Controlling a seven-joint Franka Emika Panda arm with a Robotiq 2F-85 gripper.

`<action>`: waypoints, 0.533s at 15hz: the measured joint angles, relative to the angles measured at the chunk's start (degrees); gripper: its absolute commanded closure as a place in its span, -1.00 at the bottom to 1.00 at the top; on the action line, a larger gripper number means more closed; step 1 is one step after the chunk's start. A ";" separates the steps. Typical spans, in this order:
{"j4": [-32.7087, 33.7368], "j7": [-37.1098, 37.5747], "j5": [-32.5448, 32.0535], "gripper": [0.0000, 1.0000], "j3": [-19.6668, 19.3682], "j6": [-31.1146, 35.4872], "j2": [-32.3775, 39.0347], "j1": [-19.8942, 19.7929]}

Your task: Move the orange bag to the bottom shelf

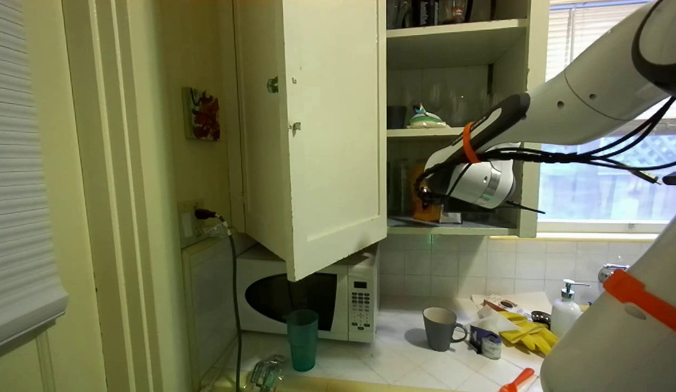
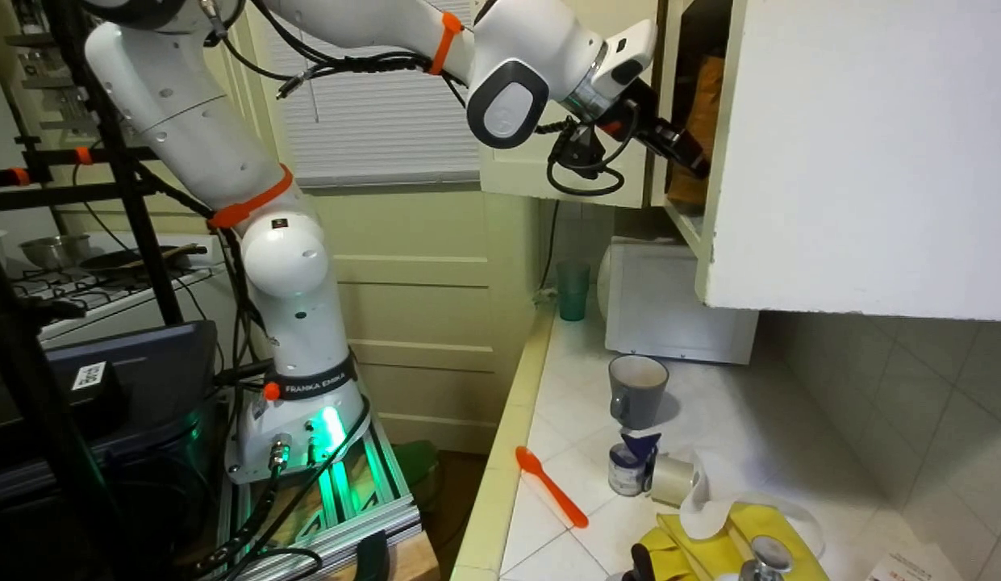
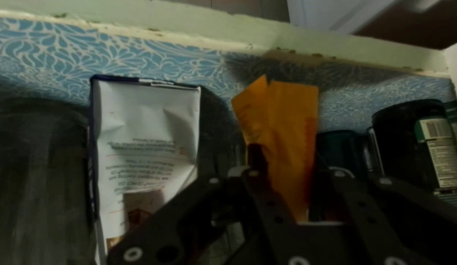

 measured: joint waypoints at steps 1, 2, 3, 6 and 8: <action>0.00 0.37 0.00 0.85 0.30 1.48 0.83 -0.05; 0.00 0.74 0.00 0.85 0.57 2.74 1.61 -0.14; 0.00 1.13 0.00 0.85 0.79 3.88 2.38 -0.25; 0.01 2.04 0.00 -0.23 1.47 6.26 4.29 -0.90; 0.13 2.62 0.00 -0.52 2.02 7.35 5.22 -1.53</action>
